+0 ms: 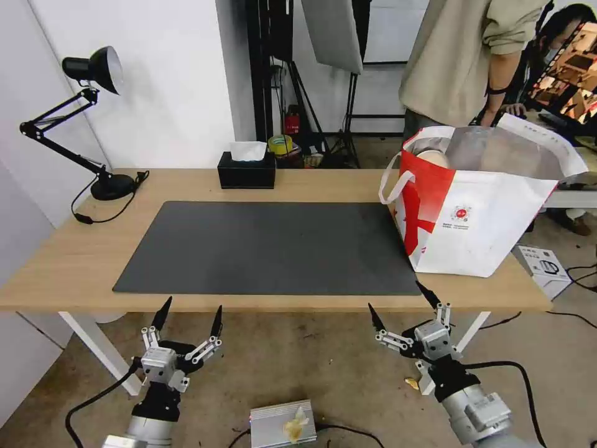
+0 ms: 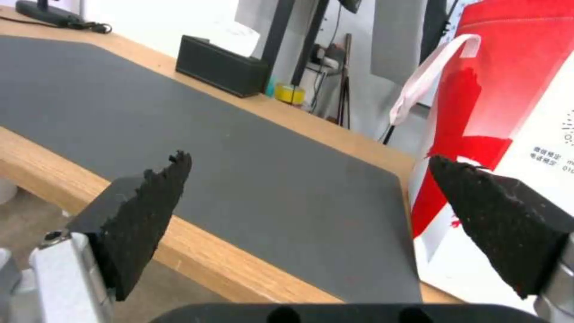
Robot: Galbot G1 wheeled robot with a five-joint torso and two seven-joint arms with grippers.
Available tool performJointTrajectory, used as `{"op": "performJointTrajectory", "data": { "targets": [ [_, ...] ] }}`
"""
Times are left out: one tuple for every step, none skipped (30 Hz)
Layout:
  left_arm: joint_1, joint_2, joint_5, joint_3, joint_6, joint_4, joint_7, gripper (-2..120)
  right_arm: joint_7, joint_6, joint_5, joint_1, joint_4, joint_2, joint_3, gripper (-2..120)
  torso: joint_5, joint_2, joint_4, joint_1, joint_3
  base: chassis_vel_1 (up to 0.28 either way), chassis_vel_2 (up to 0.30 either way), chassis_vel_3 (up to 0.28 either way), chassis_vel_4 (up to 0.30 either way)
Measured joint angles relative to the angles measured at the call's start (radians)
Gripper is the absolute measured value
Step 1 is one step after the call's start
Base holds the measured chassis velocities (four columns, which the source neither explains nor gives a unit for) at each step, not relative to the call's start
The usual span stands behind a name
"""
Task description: Pick up the trash from the table and place it into the takeout bag.
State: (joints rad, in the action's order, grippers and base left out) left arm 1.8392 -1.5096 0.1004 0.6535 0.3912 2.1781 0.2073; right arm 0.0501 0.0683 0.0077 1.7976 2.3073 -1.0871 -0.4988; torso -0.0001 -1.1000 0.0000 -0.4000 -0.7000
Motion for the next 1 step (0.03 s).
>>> {"op": "performJointTrajectory", "data": {
  "targets": [
    [0.000, 0.000, 0.000, 0.000, 0.000, 0.000, 0.000, 100, 0.000, 0.000, 0.000, 0.000, 0.000, 0.000, 0.000, 100, 0.0000, 0.000, 0.0000, 0.000, 0.000, 0.000, 0.000, 0.000, 0.000]
  ]
}}
